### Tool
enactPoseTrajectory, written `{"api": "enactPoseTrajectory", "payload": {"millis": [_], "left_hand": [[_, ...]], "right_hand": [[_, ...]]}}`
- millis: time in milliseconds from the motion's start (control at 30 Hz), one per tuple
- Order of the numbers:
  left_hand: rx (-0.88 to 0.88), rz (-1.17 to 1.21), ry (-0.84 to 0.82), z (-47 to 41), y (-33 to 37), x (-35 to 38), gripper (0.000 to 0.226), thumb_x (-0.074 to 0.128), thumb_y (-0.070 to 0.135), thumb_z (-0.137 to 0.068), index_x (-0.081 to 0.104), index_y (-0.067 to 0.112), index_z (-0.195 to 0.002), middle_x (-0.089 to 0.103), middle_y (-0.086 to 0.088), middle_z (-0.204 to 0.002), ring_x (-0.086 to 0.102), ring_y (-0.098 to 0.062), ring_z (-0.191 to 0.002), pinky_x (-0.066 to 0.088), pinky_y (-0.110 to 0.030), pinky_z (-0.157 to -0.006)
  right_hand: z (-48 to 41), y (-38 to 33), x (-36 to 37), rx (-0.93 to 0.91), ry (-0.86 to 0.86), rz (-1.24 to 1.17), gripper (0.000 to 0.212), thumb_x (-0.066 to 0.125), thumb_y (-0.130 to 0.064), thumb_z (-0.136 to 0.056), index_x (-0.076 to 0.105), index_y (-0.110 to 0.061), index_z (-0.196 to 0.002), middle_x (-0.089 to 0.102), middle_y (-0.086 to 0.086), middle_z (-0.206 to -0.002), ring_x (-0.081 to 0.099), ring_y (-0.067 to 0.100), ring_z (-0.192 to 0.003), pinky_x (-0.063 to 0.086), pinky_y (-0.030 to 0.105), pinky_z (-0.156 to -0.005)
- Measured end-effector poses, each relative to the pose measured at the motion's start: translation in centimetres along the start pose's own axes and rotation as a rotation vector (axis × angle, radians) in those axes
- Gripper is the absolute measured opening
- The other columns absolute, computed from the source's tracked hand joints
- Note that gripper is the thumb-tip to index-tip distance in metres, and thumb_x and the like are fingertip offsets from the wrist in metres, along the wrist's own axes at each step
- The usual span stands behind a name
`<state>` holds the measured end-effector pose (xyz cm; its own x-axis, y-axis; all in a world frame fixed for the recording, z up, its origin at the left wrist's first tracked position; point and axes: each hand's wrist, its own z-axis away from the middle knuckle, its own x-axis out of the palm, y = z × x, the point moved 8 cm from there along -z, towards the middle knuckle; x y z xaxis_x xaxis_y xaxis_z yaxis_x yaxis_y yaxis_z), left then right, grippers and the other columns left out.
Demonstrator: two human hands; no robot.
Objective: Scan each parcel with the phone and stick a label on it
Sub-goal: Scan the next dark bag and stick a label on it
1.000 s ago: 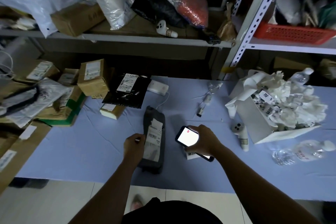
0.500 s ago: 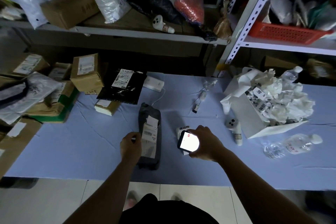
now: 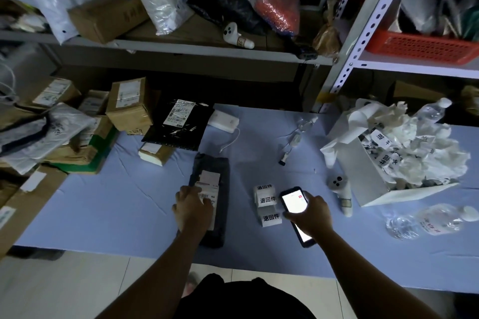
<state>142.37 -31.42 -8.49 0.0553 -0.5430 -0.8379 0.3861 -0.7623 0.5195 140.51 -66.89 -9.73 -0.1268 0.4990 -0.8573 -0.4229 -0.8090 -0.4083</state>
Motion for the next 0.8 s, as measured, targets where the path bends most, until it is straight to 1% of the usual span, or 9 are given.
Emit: {"api": "enactPoseTrajectory", "payload": {"millis": [67, 233, 333, 400, 500, 567, 633, 733, 800], "left_hand": [[0.029, 0.035, -0.054, 0.3, 1.0, 1.1, 0.032, 0.063, 0.019, -0.092, 0.062, 0.011, -0.122, 0.057, -0.010, -0.128, 0.056, -0.030, -0.116, 0.049, -0.042, -0.098], [0.120, 0.222, -0.296, 1.4, 4.9, 5.6, 0.018, 0.064, 0.012, -0.092, 0.073, 0.012, -0.108, 0.071, -0.003, -0.105, 0.066, -0.022, -0.098, 0.048, -0.026, -0.080], [0.030, 0.315, -0.367, 2.4, 6.6, 8.2, 0.014, 0.070, 0.012, -0.090, 0.076, 0.008, -0.103, 0.074, -0.010, -0.102, 0.068, -0.021, -0.093, 0.055, -0.034, -0.085], [-0.032, 0.361, -0.397, 3.0, 7.5, 9.9, 0.008, 0.074, 0.013, -0.087, 0.077, 0.007, -0.092, 0.075, -0.011, -0.090, 0.069, -0.022, -0.085, 0.056, -0.035, -0.078], [-0.134, 0.409, -0.444, 4.0, 7.7, 12.1, 0.006, 0.079, 0.019, -0.083, 0.078, 0.013, -0.081, 0.073, 0.001, -0.074, 0.065, -0.008, -0.069, 0.050, -0.017, -0.055], [-0.198, 0.451, -0.432, 4.5, 7.6, 13.1, 0.015, 0.083, 0.023, -0.080, 0.075, 0.016, -0.068, 0.072, 0.007, -0.066, 0.066, -0.004, -0.059, 0.047, -0.013, -0.048], [-0.232, 0.526, -0.418, 4.9, 7.9, 13.5, 0.017, 0.085, 0.017, -0.079, 0.072, 0.019, -0.068, 0.074, 0.002, -0.070, 0.070, -0.006, -0.061, 0.055, -0.019, -0.054], [-0.219, 0.580, -0.412, 5.0, 8.5, 13.5, 0.012, 0.079, 0.009, -0.084, 0.073, 0.019, -0.079, 0.076, -0.007, -0.089, 0.073, -0.018, -0.077, 0.062, -0.034, -0.070], [-0.174, 0.585, -0.394, 4.6, 8.9, 13.0, 0.011, 0.072, 0.007, -0.088, 0.073, 0.017, -0.083, 0.075, -0.006, -0.093, 0.072, -0.012, -0.076, 0.059, -0.025, -0.062]], "right_hand": [[-0.5, 1.6, 0.7, 0.056, 0.002, 0.015, 0.084, 0.085, -0.056, -0.063, 0.057, -0.020, -0.134, 0.062, 0.009, -0.115, 0.059, 0.029, -0.110, 0.057, 0.039, -0.085], [-1.3, 4.0, 2.3, 0.101, -0.007, 0.044, 0.082, 0.081, -0.058, -0.067, 0.052, -0.025, -0.136, 0.055, 0.006, -0.116, 0.053, 0.028, -0.115, 0.053, 0.037, -0.081], [-1.6, 4.6, 3.1, 0.081, -0.036, 0.076, 0.084, 0.080, -0.060, -0.068, 0.049, -0.027, -0.138, 0.053, 0.005, -0.118, 0.052, 0.027, -0.115, 0.053, 0.038, -0.084], [-1.5, 5.0, 3.2, 0.073, -0.045, 0.126, 0.084, 0.078, -0.063, -0.069, 0.047, -0.028, -0.138, 0.050, 0.004, -0.120, 0.053, 0.027, -0.113, 0.052, 0.040, -0.089], [-1.1, 4.2, 2.6, -0.010, 0.025, 0.227, 0.082, 0.072, -0.069, -0.073, 0.045, -0.027, -0.138, 0.048, 0.004, -0.130, 0.047, 0.026, -0.120, 0.044, 0.041, -0.097], [-0.8, 2.6, 2.2, -0.154, 0.097, 0.181, 0.065, 0.070, -0.063, -0.079, 0.055, -0.025, -0.130, 0.052, 0.002, -0.130, 0.046, 0.025, -0.122, 0.043, 0.039, -0.098], [-0.4, 0.9, 2.9, -0.265, 0.032, -0.009, 0.046, 0.071, -0.048, -0.085, 0.065, -0.019, -0.120, 0.062, 0.002, -0.122, 0.055, 0.024, -0.115, 0.046, 0.036, -0.095], [0.3, -0.4, 4.9, -0.248, -0.170, -0.210, 0.045, 0.075, -0.036, -0.087, 0.067, -0.015, -0.125, 0.070, 0.002, -0.115, 0.064, 0.018, -0.106, 0.051, 0.030, -0.092], [0.2, -0.4, 5.4, -0.203, -0.196, -0.268, 0.046, 0.076, -0.035, -0.085, 0.067, -0.017, -0.126, 0.073, -0.001, -0.109, 0.067, 0.012, -0.096, 0.051, 0.023, -0.083]]}}
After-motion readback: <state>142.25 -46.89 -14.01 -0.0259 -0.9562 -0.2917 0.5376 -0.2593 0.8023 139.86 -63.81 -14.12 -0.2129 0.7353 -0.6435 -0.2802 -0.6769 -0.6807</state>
